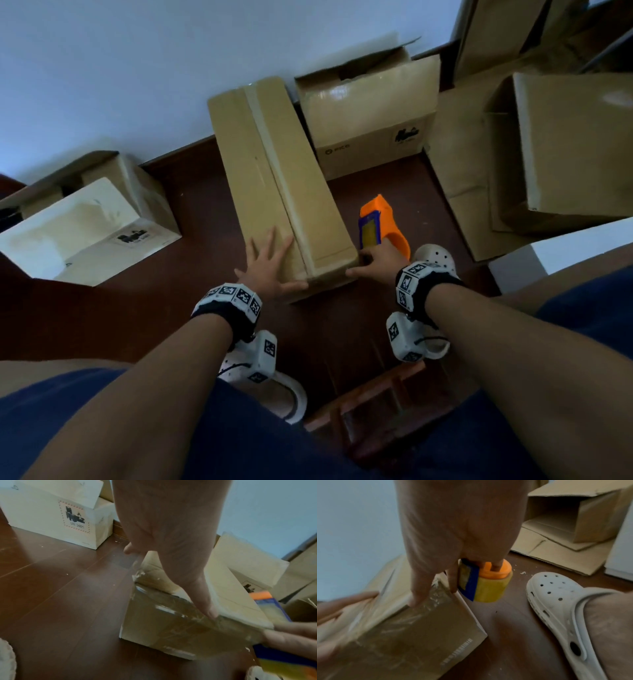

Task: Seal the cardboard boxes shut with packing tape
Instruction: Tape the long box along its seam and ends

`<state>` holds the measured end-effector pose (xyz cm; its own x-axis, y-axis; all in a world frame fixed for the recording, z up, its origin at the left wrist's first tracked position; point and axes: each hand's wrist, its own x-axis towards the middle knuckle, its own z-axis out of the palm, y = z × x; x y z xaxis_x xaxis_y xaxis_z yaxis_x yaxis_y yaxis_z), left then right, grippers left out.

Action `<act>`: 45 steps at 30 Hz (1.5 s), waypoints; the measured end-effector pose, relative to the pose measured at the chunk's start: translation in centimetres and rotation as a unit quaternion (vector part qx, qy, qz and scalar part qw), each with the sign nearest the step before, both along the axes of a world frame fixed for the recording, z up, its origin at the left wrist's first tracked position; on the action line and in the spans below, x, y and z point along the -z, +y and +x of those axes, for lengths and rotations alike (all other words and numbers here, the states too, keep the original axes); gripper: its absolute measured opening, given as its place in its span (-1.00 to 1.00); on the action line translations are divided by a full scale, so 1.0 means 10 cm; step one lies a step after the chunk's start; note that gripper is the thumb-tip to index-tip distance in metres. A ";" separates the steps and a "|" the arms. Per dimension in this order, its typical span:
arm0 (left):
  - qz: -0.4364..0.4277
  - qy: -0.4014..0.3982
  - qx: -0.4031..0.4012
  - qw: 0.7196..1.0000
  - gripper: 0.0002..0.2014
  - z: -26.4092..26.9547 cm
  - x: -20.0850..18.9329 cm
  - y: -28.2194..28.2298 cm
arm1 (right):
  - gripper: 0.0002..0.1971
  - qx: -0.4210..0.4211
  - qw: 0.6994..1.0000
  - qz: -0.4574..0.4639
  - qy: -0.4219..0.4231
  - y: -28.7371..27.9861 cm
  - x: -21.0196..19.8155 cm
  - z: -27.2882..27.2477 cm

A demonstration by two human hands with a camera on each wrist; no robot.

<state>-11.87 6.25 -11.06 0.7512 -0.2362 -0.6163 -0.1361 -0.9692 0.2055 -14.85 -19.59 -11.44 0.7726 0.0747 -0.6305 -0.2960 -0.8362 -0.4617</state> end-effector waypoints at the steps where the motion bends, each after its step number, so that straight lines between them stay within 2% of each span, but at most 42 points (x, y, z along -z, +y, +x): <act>1: 0.000 -0.001 -0.002 1.000 0.10 -0.02 0.02 -0.01 | -0.30 -0.019 0.999 -0.031 -0.004 0.03 0.01 0.00; 4: -0.005 -0.010 -0.013 1.000 0.10 -0.05 0.08 -0.08 | -0.20 -0.071 0.991 -0.110 -0.018 0.09 0.07 0.06; 9: 0.008 0.001 -0.014 1.000 0.08 -0.04 0.08 -0.11 | -0.22 -0.146 0.973 -0.164 -0.067 0.13 0.09 0.18; 14: 0.015 0.004 -0.014 1.000 0.09 -0.04 0.08 -0.12 | -0.24 -0.139 0.974 -0.163 -0.076 0.16 0.15 0.17; 22: 0.036 0.010 0.000 0.999 0.13 -0.04 0.05 -0.12 | -0.55 -0.163 0.975 -0.134 -0.066 0.07 0.17 0.16; 27: 0.049 0.005 0.005 0.999 0.14 -0.04 0.07 -0.16 | -0.28 -0.160 0.980 -0.112 -0.026 0.01 0.18 0.21; 33: 0.106 0.003 0.038 0.994 0.15 -0.02 0.01 -0.24 | -0.43 -0.175 0.974 -0.135 -0.042 0.08 0.14 0.26; 37: 0.124 0.003 0.026 0.992 0.16 -0.03 -0.04 -0.38 | -0.68 -0.173 0.972 -0.145 -0.063 0.06 0.18 0.19; 42: 0.135 -0.016 -0.035 0.990 0.17 -0.11 -0.01 -0.66 | -0.61 -0.144 0.980 -0.136 -0.028 0.09 0.12 0.18; 45: 0.151 -0.028 -0.021 0.988 0.16 -0.11 0.03 -0.65 | -0.73 -0.136 0.981 -0.136 -0.019 0.07 0.06 0.16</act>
<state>-12.99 -0.21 -11.37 0.7917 -0.0155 -0.6107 -0.0970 -0.9902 -0.1005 -13.25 -18.92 -12.08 0.7702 0.1145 -0.6274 -0.0313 -0.9758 -0.2166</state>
